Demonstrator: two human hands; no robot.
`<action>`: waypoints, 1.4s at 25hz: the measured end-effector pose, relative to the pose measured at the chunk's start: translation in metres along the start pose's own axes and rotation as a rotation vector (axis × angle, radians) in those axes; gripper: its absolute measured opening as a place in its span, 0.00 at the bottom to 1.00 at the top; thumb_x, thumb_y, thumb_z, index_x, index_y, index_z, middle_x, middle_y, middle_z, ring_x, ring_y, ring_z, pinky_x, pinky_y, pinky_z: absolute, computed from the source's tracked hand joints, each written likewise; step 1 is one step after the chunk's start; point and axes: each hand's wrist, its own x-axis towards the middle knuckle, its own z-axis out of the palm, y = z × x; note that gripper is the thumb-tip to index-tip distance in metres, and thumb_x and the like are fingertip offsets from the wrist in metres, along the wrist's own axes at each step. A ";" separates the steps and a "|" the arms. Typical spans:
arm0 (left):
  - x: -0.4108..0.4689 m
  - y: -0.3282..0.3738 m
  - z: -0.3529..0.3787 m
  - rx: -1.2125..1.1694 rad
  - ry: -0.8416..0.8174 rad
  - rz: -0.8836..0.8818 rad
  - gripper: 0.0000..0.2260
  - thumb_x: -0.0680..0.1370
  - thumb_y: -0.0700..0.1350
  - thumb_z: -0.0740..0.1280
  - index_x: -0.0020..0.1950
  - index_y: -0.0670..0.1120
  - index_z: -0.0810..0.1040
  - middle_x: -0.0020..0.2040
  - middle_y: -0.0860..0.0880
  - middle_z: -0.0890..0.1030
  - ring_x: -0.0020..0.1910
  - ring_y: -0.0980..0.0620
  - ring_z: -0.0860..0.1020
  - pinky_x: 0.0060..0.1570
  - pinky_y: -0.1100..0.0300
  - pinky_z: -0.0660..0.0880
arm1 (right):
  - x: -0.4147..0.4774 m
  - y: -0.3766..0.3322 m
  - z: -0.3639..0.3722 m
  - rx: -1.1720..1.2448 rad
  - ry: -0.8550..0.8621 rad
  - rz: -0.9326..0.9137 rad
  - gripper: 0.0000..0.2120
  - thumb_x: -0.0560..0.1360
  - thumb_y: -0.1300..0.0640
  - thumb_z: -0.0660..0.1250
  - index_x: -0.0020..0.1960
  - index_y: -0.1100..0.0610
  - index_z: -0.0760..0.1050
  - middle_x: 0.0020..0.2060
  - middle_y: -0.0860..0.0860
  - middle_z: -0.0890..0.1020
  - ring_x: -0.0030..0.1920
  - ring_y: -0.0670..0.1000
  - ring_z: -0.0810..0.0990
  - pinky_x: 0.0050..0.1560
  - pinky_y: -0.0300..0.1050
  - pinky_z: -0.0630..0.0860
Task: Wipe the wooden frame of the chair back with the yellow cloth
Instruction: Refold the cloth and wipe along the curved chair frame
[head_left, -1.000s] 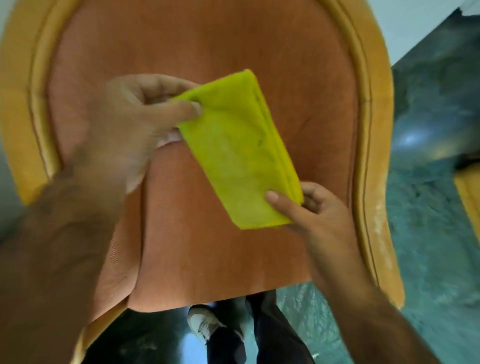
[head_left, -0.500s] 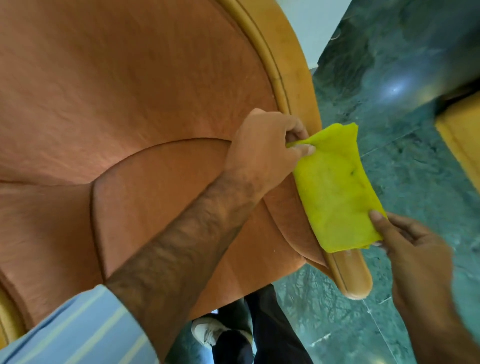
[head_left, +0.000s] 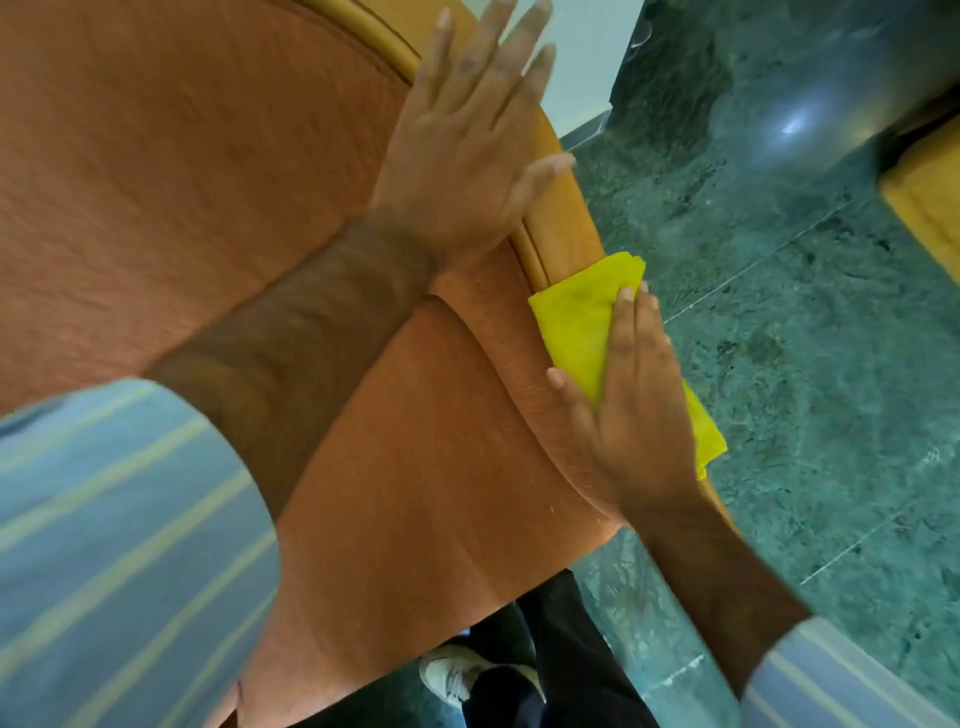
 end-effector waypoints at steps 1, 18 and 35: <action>0.008 -0.011 0.002 0.059 -0.052 0.032 0.37 0.85 0.66 0.43 0.84 0.41 0.57 0.86 0.42 0.56 0.86 0.42 0.52 0.84 0.37 0.49 | 0.002 -0.006 0.007 -0.089 0.003 0.003 0.40 0.83 0.38 0.57 0.82 0.66 0.51 0.82 0.65 0.56 0.83 0.62 0.55 0.80 0.61 0.61; 0.013 -0.026 0.014 0.149 -0.024 0.096 0.36 0.86 0.65 0.40 0.85 0.40 0.50 0.87 0.42 0.54 0.86 0.42 0.50 0.84 0.36 0.48 | -0.097 0.060 -0.008 -0.276 -0.149 -0.061 0.36 0.85 0.38 0.48 0.84 0.61 0.48 0.83 0.62 0.54 0.81 0.63 0.59 0.75 0.62 0.67; 0.014 -0.022 0.004 0.104 -0.124 0.072 0.35 0.86 0.63 0.42 0.85 0.41 0.53 0.87 0.43 0.54 0.86 0.43 0.50 0.84 0.38 0.46 | 0.071 -0.050 0.010 -0.016 0.110 -0.088 0.38 0.83 0.40 0.59 0.83 0.62 0.53 0.82 0.62 0.56 0.83 0.61 0.55 0.80 0.59 0.59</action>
